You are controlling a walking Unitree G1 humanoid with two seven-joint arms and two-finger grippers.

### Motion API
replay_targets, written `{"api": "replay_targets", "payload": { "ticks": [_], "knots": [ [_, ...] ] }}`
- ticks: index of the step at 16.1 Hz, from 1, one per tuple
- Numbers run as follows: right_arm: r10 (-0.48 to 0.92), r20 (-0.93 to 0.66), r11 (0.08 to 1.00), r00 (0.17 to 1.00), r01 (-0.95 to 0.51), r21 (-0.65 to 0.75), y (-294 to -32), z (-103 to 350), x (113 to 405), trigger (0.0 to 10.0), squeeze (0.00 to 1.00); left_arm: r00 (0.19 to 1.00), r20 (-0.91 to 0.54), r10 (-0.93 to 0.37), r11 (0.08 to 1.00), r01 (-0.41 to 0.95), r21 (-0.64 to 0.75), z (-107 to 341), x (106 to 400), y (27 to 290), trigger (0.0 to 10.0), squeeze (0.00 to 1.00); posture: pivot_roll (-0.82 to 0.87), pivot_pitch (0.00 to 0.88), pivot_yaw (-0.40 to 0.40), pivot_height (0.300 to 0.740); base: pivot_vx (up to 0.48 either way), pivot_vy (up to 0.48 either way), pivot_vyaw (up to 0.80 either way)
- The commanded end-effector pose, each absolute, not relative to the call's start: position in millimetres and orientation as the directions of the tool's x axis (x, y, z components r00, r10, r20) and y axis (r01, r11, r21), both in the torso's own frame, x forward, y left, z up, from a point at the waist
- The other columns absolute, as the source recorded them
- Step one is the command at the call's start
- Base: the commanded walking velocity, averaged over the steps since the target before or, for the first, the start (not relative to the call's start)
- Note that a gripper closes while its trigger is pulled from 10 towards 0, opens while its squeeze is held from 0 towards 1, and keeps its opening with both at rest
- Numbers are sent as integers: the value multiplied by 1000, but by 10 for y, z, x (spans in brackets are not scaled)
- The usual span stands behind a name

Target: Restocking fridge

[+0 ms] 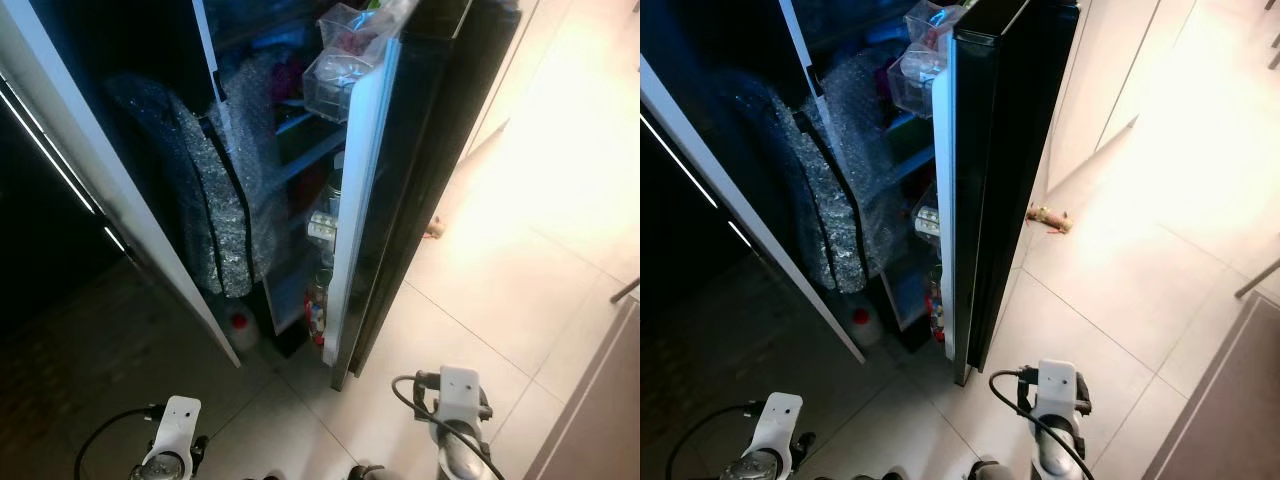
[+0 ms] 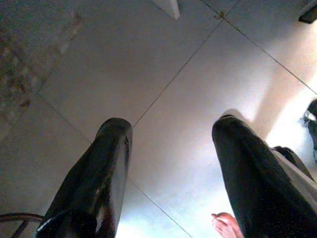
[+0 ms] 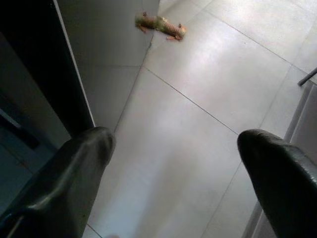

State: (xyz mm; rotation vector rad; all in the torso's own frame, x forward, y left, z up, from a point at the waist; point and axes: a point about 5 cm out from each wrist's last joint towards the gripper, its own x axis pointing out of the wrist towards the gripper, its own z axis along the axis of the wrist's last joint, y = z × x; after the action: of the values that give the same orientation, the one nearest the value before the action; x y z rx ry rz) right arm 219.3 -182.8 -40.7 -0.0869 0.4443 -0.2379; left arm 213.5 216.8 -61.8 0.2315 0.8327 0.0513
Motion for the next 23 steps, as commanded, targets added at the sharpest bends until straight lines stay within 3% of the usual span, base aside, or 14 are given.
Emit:
{"api": "replay_targets", "payload": {
  "ticks": [1, 2, 7, 10, 14, 19, 23],
  "knots": [
    [-306, -436, 952, 846, 265, -154, -2154, -470, 1990, 10000, 0, 636, -755, 159, 972, 36, 234, -679, 2013, 2228, 10000, 0, -232, 180, 24, 740, 0, 0, 0],
    [-330, -379, 941, 865, 268, -208, -2333, -367, 1999, 10000, 0, 636, -755, 159, 971, 37, 235, -679, 2014, 2228, 10000, 0, -233, 179, 24, 740, 0, 0, 0],
    [-311, -200, 949, 929, 292, -120, -2366, -26, 2272, 10000, 0, 637, -755, 156, 972, 36, 231, -677, 2018, 2227, 10000, 0, -234, 178, 25, 740, 0, 0, 0],
    [-242, -107, 969, 964, 234, -82, -2339, 223, 2468, 10000, 0, 637, -755, 155, 972, 36, 231, -675, 2022, 2225, 10000, 0, -235, 178, 26, 740, 0, 0, 0],
    [2, -70, 998, 998, -6, -68, -2161, 437, 2599, 10000, 0, 639, -754, 153, 974, 34, 226, -674, 2024, 2221, 10000, 0, -243, 174, 31, 740, 0, 0, 0],
    [85, -18, 990, 996, -86, -111, -2209, 733, 2763, 10000, 0, 639, -754, 151, 973, 40, 228, -669, 2029, 2232, 10000, 0, -254, 162, 43, 740, 0, 0, 0],
    [208, -6, 973, 978, -207, -101, -2039, 903, 2951, 10000, 0, 641, -753, 149, 973, 42, 228, -663, 2034, 2244, 10000, 0, -252, 151, 51, 740, 0, 0, 0]
  ]
}}
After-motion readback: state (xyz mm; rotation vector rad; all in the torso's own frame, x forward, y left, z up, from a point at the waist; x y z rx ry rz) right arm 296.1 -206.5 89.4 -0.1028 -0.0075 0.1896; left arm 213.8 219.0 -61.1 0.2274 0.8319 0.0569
